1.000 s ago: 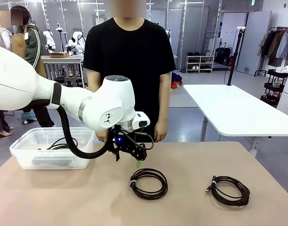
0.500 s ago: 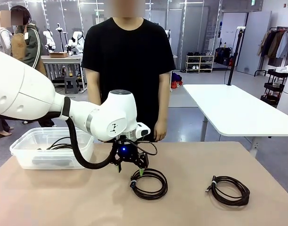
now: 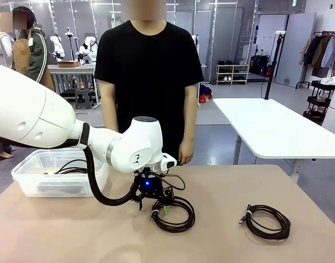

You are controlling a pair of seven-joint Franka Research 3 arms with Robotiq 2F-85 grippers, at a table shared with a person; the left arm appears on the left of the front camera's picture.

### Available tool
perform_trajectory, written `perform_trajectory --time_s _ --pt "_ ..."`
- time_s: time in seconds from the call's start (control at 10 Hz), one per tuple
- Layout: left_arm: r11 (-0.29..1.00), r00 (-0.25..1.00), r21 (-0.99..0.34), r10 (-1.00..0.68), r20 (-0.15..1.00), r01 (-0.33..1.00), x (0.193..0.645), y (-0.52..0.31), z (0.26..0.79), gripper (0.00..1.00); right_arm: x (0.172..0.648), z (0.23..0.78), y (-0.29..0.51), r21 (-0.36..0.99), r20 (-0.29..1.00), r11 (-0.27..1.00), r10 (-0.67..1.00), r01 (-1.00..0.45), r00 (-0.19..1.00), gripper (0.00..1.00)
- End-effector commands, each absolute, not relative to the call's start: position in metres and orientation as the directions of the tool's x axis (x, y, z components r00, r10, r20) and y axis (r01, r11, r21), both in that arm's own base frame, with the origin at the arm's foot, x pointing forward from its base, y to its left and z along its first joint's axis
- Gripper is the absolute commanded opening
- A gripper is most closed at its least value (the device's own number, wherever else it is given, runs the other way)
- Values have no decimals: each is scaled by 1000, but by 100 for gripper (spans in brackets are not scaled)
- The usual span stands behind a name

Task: Organize and store the cables.
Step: Place the USB Extension Cable into the Organizing box.

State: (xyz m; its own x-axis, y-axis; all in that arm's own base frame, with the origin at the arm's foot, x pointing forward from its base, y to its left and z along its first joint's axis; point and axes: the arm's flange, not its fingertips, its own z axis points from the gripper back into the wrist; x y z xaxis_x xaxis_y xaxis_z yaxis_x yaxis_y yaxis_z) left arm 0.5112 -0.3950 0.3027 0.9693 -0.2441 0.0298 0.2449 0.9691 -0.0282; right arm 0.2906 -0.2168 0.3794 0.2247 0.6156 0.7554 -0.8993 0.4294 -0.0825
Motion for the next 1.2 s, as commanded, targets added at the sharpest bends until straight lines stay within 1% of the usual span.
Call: perform_trajectory --time_s 0.0,0.1,0.3,0.4,0.6,0.7,0.8,1.1 --pt "974 975 -55 -218 41 220 511 -398 295 100 292 379 -217 -80 765 441 602 -894 229 100" --pt "975 975 -48 -215 47 217 509 -398 294 82 292 379 -217 -80 765 441 602 -894 229 100" --pt "974 973 -30 -221 64 223 503 -398 295 23 292 379 -217 -80 765 441 602 -894 229 100" --pt "975 974 -25 -219 59 221 500 -398 295 0 292 379 -217 -80 765 441 602 -894 229 100" --pt "978 978 -17 -205 38 206 495 -399 298 0 292 379 -217 -80 765 441 602 -894 229 100" --pt "980 980 -29 -198 22 198 488 -400 303 7 292 379 -217 -80 765 441 602 -894 229 100" --pt "983 983 -34 -182 21 183 482 -397 310 0 292 379 -217 -80 765 441 602 -894 229 100" --pt "985 986 -56 -160 41 162 469 -384 328 0 292 379 -217 -80 765 441 602 -894 229 100"
